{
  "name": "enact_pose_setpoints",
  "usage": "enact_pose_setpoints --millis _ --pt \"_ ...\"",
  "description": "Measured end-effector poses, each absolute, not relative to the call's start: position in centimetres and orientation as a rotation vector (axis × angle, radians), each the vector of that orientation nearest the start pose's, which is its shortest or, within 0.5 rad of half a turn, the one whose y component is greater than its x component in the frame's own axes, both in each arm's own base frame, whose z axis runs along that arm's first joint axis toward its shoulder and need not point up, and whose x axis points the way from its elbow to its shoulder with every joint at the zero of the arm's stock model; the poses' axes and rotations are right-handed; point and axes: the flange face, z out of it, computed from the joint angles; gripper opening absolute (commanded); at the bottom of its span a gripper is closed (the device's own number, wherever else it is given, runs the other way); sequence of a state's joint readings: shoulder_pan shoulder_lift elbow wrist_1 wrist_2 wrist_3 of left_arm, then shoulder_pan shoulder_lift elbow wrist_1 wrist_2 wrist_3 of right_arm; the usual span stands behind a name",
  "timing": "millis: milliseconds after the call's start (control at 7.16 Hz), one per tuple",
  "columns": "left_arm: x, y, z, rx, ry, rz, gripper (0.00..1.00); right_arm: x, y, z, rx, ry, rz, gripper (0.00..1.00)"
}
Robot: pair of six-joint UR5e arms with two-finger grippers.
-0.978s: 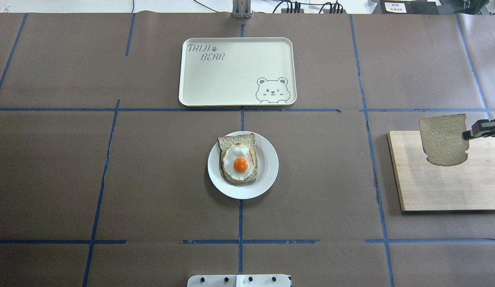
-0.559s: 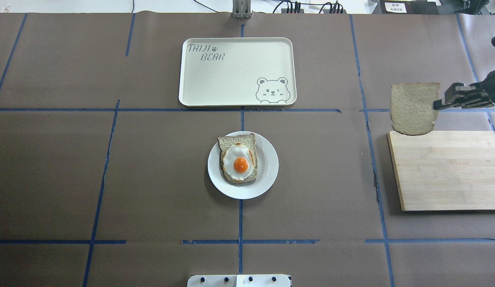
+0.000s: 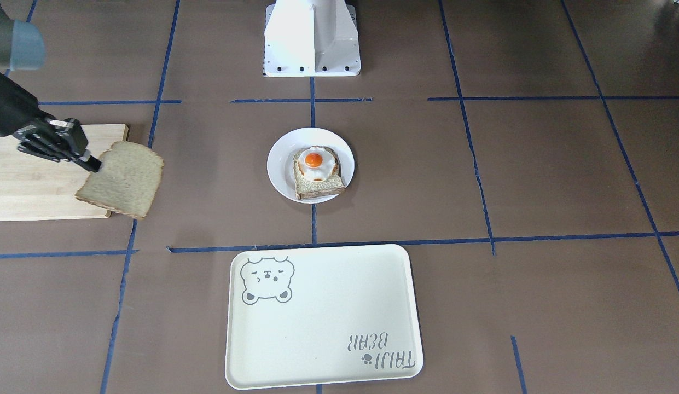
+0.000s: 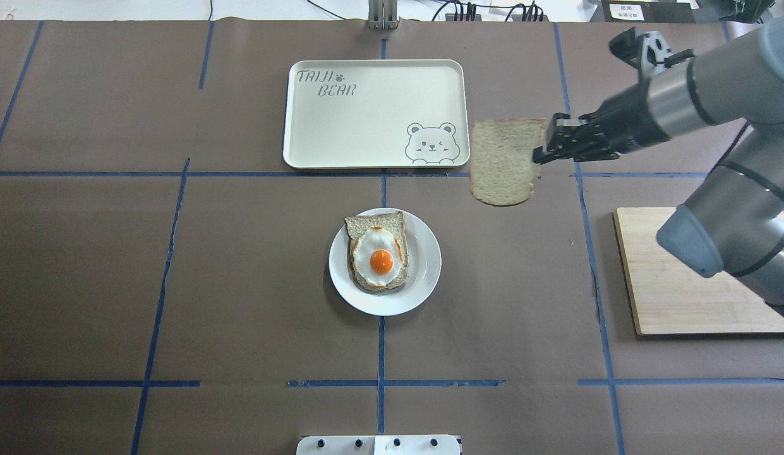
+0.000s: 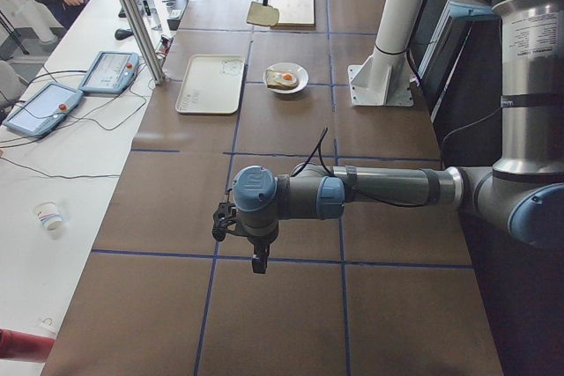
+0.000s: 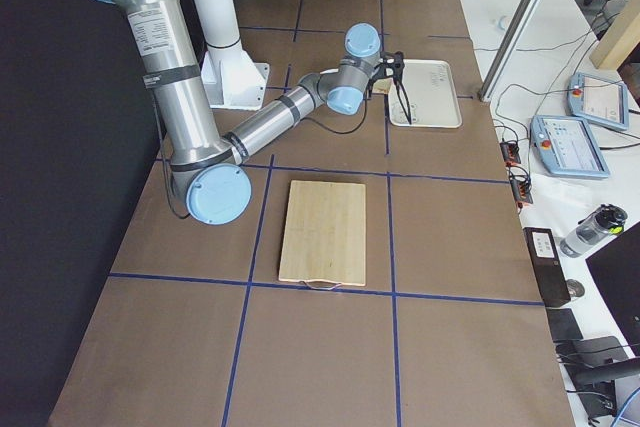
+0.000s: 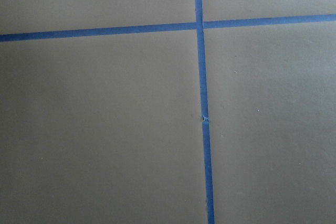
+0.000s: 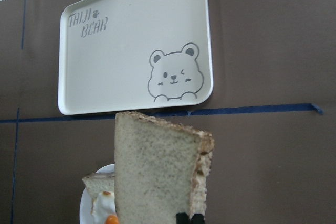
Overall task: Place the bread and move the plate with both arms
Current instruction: 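Lift the bread slice with the right gripper and carry it over the plate, then lower the bread onto the egg toast and open the right gripper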
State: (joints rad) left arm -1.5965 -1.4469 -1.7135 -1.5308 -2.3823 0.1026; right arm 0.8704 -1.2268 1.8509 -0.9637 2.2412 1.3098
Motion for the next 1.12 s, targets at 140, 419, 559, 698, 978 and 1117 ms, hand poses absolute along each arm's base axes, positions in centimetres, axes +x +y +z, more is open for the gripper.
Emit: enact_pose_setpoints --millis 140,419,559,698,978,1117 --pt "-7.1 -43.6 64.6 0.034 0.824 0.064 1.0 -35.9 -46.4 24.0 0.163 -1.314 0.106 0.0" --pt "-7.0 -43.6 64.4 0.038 0.84 0.066 1.0 -44.0 -42.0 22.5 0.212 -1.301 0.12 0.0" --pt "-7.0 -43.6 64.4 0.039 0.842 0.067 1.0 -47.0 -40.8 22.8 0.224 -1.282 0.122 0.0" --pt "-7.0 -43.6 64.4 0.039 0.842 0.067 1.0 -49.7 -40.3 23.0 0.224 -1.263 0.119 0.0" --pt "-7.0 -43.6 64.3 0.041 0.841 0.069 1.0 -52.8 -39.0 24.2 0.206 -1.226 0.105 0.01" --pt "-7.0 -43.7 64.3 0.042 0.841 0.07 1.0 -53.8 -38.5 25.3 0.199 -1.204 0.102 0.15"
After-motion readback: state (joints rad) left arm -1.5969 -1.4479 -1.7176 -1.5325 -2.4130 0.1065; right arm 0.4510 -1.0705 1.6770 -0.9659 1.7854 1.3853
